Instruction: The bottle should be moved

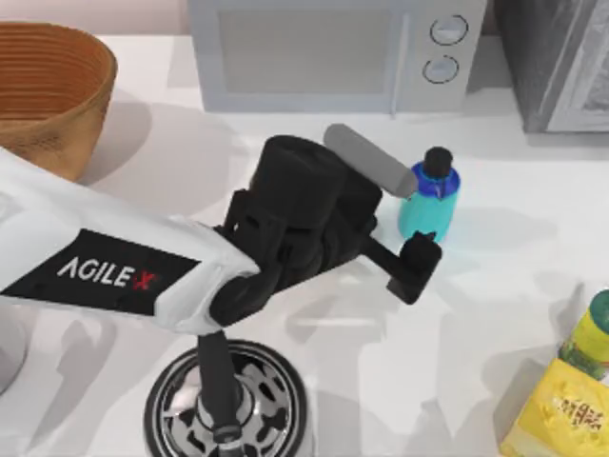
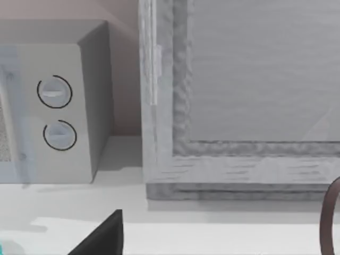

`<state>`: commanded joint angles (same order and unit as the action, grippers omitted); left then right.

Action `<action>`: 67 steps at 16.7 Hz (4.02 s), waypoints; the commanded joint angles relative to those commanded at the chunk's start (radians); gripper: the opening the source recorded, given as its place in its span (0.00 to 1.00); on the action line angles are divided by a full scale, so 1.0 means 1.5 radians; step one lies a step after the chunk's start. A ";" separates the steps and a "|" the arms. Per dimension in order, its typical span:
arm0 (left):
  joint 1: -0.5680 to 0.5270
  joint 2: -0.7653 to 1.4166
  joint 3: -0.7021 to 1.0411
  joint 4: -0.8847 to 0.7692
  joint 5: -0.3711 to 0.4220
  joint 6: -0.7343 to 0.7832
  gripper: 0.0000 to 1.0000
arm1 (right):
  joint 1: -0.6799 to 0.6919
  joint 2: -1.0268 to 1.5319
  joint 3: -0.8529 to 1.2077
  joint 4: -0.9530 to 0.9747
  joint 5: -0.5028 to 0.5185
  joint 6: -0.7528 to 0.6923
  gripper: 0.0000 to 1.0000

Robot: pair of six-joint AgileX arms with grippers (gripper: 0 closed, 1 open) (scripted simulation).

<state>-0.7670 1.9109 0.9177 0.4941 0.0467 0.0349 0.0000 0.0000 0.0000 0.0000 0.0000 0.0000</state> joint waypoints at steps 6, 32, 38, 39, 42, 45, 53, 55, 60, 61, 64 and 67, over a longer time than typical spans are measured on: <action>0.006 -0.010 0.033 -0.040 0.009 0.005 1.00 | 0.000 0.000 0.000 0.000 0.000 0.000 1.00; -0.008 0.252 0.260 -0.008 -0.003 -0.004 0.17 | 0.000 0.000 0.000 0.000 0.000 0.000 1.00; -0.008 0.252 0.260 -0.008 -0.003 -0.004 0.00 | 0.000 0.000 0.000 0.000 0.000 0.000 1.00; -0.008 0.252 0.260 -0.008 -0.003 -0.004 0.00 | 0.000 0.000 0.000 0.000 0.000 0.000 1.00; -0.008 0.252 0.260 -0.008 -0.003 -0.004 0.00 | 0.000 0.000 0.000 0.000 0.000 0.000 1.00; -0.005 0.245 0.256 -0.006 -0.008 -0.005 0.00 | 0.000 0.000 0.000 0.000 0.000 0.000 1.00; 0.114 0.000 0.083 0.073 -0.140 -0.073 0.00 | 0.000 0.000 0.000 0.000 0.000 0.000 1.00; 0.160 -0.072 -0.004 0.078 -0.172 -0.097 0.00 | 0.000 0.000 0.000 0.000 0.000 0.000 1.00; 0.246 -0.200 -0.208 0.039 -0.209 -0.145 0.00 | 0.000 0.000 0.000 0.000 0.000 0.000 1.00; 0.256 -0.216 -0.233 0.029 -0.210 -0.151 0.00 | 0.000 0.000 0.000 0.000 0.000 0.000 1.00; 0.270 -0.238 -0.266 0.012 -0.211 -0.158 0.00 | 0.000 0.000 0.000 0.000 0.000 0.000 1.00; 0.270 -0.238 -0.266 0.012 -0.211 -0.158 0.00 | 0.000 0.000 0.000 0.000 0.000 0.000 1.00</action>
<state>-0.3618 1.5532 0.5190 0.5121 -0.2695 -0.2021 0.0000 0.0000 0.0000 0.0000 0.0000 0.0000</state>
